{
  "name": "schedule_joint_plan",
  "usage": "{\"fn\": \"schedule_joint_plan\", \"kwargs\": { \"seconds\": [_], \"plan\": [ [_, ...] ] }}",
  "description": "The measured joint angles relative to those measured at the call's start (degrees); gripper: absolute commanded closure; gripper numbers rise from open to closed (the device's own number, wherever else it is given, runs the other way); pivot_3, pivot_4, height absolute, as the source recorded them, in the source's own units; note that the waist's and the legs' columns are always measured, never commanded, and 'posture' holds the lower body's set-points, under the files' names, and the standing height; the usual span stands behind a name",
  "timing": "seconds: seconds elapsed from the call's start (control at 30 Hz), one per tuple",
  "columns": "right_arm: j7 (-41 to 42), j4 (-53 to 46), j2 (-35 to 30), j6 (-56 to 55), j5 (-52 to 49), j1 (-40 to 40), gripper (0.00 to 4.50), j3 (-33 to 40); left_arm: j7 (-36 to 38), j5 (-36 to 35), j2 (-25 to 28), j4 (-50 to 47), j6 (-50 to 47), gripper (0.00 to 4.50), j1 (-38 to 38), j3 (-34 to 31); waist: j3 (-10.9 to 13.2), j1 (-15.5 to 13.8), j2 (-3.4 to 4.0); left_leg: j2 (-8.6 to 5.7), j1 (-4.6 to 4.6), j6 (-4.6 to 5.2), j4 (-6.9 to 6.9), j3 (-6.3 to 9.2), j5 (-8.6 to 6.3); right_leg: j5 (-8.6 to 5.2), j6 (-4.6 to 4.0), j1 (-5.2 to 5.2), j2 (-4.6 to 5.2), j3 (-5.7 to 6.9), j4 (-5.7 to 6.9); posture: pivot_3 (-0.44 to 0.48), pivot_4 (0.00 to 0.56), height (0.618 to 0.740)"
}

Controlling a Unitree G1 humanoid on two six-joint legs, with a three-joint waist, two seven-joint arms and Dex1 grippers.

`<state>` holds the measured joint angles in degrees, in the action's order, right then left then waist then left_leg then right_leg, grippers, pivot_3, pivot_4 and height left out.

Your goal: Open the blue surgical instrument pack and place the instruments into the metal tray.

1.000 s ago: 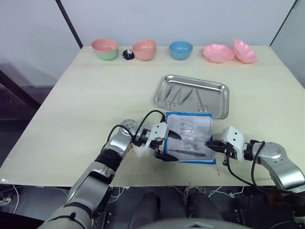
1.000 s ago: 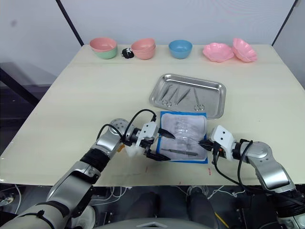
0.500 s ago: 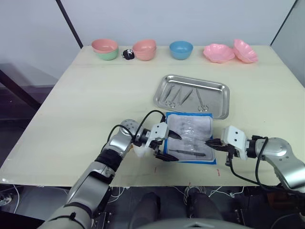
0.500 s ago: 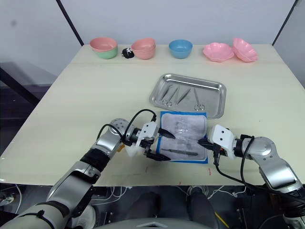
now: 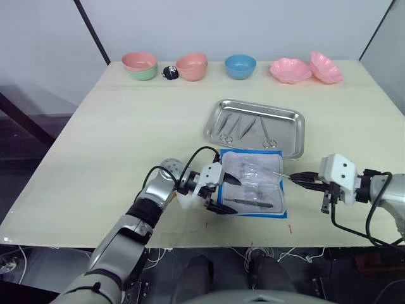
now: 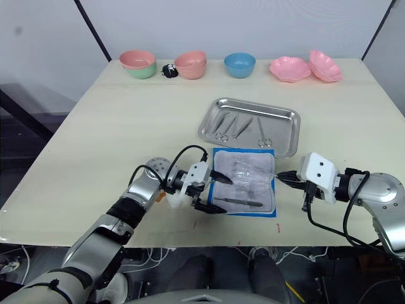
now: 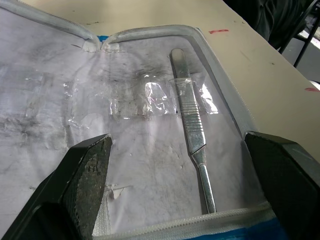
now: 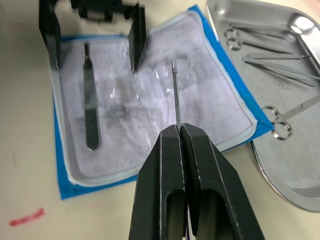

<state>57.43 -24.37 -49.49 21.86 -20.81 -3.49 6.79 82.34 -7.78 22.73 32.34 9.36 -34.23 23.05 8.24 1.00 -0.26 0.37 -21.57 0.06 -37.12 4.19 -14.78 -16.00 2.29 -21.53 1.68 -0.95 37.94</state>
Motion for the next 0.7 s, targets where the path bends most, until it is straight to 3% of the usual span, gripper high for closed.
{"fn": "schedule_joint_plan", "kwargs": {
  "seconds": [0.37, 0.5, 0.7],
  "plan": [
    [-17.87, 2.74, 10.99, 16.68, -5.02, -14.47, 4.45, 1.85, -0.22, 0.0, -0.09, -0.15, 0.0, 0.0, 0.2, -0.07, -0.08, -0.02, 0.16, 0.0, 0.0, 0.0, 0.01, 0.02, 0.0, 0.01, -0.03, -0.02, 0.05, -0.02, 0.01, 0.0, 0.15, 0.74],
    [-27.05, 7.12, 18.59, 24.06, -4.79, -22.35, 4.45, 0.29, -0.36, 0.0, -0.02, -0.16, 0.0, 0.0, 0.31, -0.25, -0.17, 0.07, 0.33, 0.0, 0.01, 0.01, 0.01, 0.05, 0.0, 0.05, -0.1, -0.03, 0.03, -0.02, 0.02, 0.0, 0.15, 0.74],
    [-36.94, 16.47, 24.47, 27.34, 0.1, -29.35, 4.45, -2.03, -0.36, -0.01, -0.04, -0.29, 0.0, 0.0, 0.3, -0.2, -0.23, 0.07, 0.45, -0.03, -0.01, 0.03, 0.01, 0.03, 0.01, 0.07, -0.13, -0.05, 0.01, -0.04, 0.02, 0.0, 0.15, 0.74]
  ]
}}
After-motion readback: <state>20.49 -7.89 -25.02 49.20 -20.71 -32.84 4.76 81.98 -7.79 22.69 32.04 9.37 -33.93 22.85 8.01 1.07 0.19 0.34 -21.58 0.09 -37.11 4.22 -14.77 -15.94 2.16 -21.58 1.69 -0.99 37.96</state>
